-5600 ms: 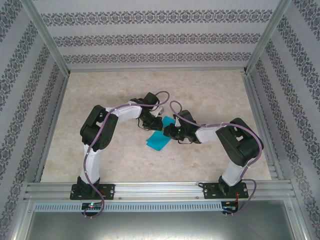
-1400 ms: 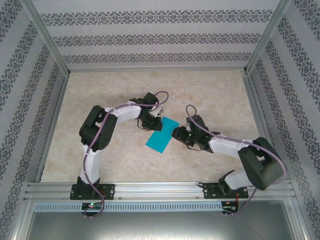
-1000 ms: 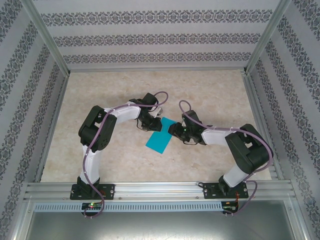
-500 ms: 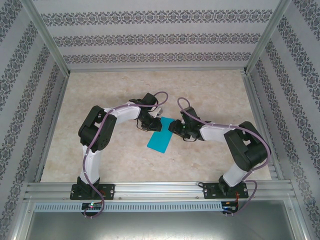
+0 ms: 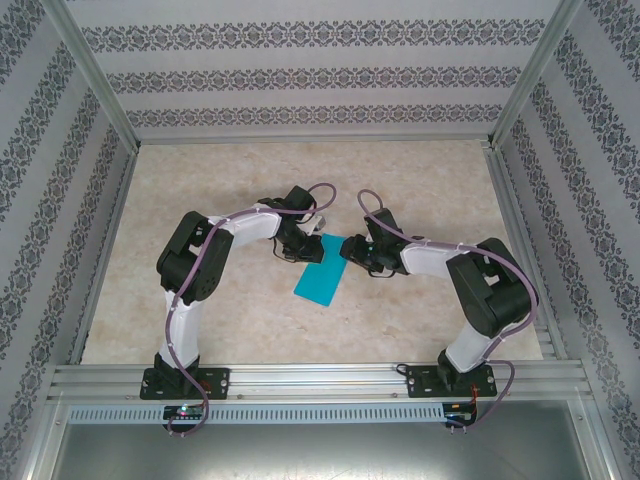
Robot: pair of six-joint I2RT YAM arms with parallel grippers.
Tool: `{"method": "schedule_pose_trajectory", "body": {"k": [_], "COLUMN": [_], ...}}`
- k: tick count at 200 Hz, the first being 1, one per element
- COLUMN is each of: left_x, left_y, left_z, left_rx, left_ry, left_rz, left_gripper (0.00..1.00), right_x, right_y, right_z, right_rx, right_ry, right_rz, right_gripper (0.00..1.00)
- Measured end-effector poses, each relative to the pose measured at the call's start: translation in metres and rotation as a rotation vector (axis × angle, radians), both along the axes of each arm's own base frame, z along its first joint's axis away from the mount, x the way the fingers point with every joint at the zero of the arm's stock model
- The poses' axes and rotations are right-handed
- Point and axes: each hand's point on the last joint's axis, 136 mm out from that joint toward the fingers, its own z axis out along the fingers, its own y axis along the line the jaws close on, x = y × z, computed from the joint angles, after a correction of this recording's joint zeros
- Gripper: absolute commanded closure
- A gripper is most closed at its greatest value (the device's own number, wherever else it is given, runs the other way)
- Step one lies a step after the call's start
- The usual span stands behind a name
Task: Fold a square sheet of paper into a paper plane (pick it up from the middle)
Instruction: Pick up the paper from the center of the table.
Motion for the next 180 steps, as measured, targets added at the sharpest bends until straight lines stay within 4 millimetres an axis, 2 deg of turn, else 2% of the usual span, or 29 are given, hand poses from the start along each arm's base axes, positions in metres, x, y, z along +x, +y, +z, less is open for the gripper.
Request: {"method": "schedule_pose_trajectory", "body": {"k": [67, 101, 138, 180], "left_x": [0.000, 0.000, 0.000, 0.000], "left_y": [0.000, 0.000, 0.000, 0.000], "left_z": [0.000, 0.000, 0.000, 0.000], "left_rx": [0.000, 0.000, 0.001, 0.001], "left_ry": [0.000, -0.001, 0.000, 0.000], "left_rz": [0.000, 0.000, 0.000, 0.000], "left_gripper": [0.82, 0.82, 0.82, 0.82], "right_x": [0.003, 0.007, 0.008, -0.005], "right_y": [0.007, 0.029, 0.037, 0.037], "right_z": [0.002, 0.013, 0.019, 0.021], "right_rx": [0.028, 0.063, 0.098, 0.139], "right_ry": [0.006, -0.027, -0.050, -0.056], "right_rz": [0.025, 0.092, 0.114, 0.115], "right_gripper": [0.55, 0.55, 0.55, 0.59]}}
